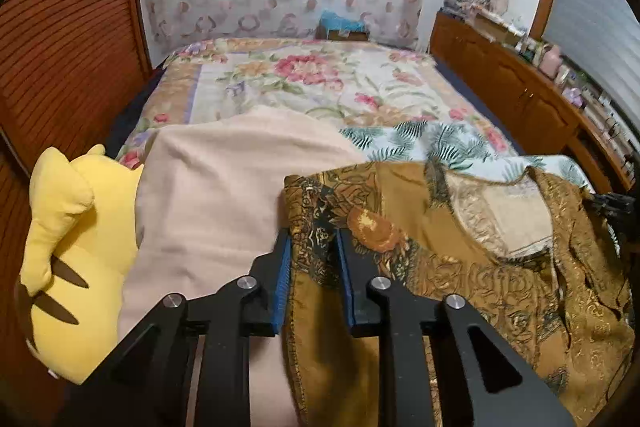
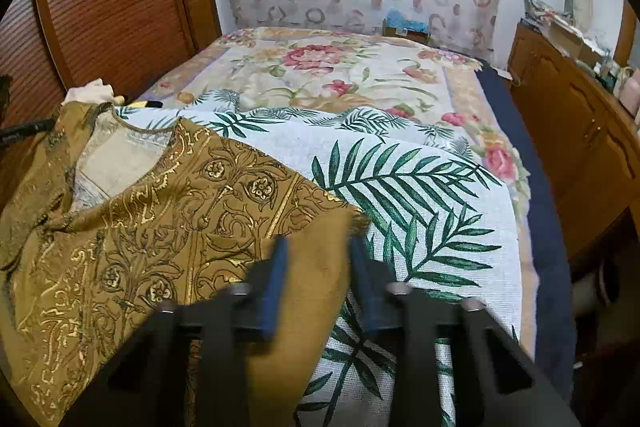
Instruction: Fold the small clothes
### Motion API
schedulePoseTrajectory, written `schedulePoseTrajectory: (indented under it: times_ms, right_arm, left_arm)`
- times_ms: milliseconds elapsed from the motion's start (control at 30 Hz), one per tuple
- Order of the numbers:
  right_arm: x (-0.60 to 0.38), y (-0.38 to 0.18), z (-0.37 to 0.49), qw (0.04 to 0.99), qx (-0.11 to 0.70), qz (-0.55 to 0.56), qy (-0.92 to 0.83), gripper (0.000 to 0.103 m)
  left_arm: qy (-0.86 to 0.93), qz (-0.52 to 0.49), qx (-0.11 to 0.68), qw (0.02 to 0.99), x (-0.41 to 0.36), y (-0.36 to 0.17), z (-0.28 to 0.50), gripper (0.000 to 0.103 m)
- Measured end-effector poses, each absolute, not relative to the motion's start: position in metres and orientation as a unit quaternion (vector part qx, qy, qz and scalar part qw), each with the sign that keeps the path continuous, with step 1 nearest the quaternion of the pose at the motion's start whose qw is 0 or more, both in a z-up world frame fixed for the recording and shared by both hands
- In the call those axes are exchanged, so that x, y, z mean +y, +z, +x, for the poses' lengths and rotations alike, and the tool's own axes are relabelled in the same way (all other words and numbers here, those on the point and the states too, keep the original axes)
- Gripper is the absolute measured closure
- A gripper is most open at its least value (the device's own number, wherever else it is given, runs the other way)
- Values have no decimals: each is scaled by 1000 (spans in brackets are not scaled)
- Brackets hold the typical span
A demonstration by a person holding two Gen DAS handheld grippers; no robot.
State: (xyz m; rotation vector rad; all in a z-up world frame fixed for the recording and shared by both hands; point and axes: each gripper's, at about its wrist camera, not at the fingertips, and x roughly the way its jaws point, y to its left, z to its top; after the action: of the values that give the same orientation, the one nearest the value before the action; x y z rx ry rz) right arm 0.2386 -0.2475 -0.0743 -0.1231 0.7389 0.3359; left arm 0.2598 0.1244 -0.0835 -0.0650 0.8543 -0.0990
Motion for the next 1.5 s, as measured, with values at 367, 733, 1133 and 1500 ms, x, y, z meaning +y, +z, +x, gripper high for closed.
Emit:
schedulePoseTrajectory:
  times_ms: [367, 733, 1133, 1500]
  right_arm:
    - [-247, -39, 211, 930, 309, -58, 191, 100]
    - [-241, 69, 204, 962, 209, -124, 123, 101]
    - [-234, 39, 203, 946, 261, -146, 126, 101]
    - [-286, 51, 120, 950, 236, -121, 164, 101]
  left_arm:
    - [-26, -12, 375, 926, 117, -48, 239, 99]
    - [1, -35, 269, 963, 130, 22, 222, 100]
    - [-13, -25, 301, 953, 129, -1, 194, 100]
    - [-30, -27, 277, 960, 121, 7, 93, 100]
